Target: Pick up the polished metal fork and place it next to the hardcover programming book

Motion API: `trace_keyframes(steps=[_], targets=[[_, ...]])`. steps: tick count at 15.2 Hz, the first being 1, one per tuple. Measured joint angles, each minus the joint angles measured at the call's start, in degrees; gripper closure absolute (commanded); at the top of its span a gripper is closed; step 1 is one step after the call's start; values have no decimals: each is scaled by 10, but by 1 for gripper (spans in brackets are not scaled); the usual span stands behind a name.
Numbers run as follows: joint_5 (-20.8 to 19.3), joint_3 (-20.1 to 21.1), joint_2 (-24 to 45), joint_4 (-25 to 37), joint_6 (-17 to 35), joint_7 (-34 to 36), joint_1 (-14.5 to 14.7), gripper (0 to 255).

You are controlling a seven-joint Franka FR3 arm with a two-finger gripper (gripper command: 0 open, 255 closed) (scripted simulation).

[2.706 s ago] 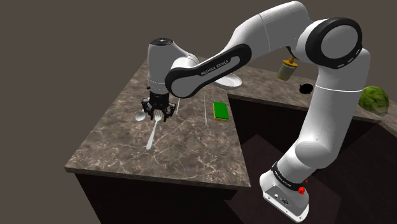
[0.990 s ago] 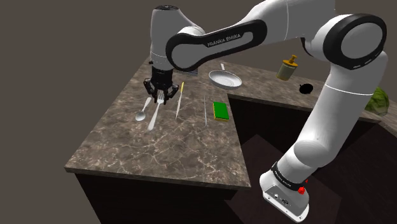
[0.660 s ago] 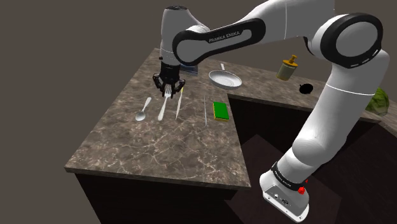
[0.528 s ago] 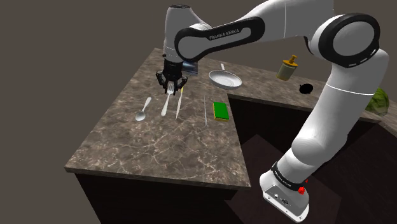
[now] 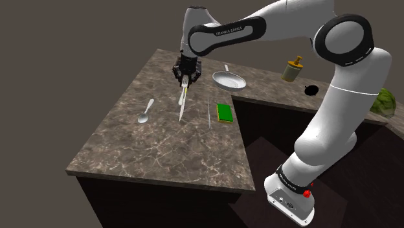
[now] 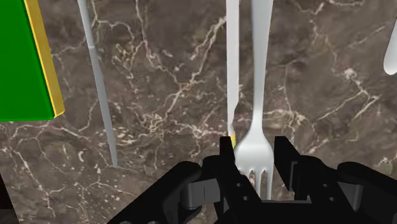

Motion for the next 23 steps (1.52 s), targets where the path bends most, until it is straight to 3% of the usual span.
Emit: trace_keyframes(steps=[8,18,23], targets=[[-10,-34,55,80,-23,-87,-46,255],[-32,-72,177,264,-84,-179,-77,255],[-37,-76,188,246,-55,-181,-81,255]])
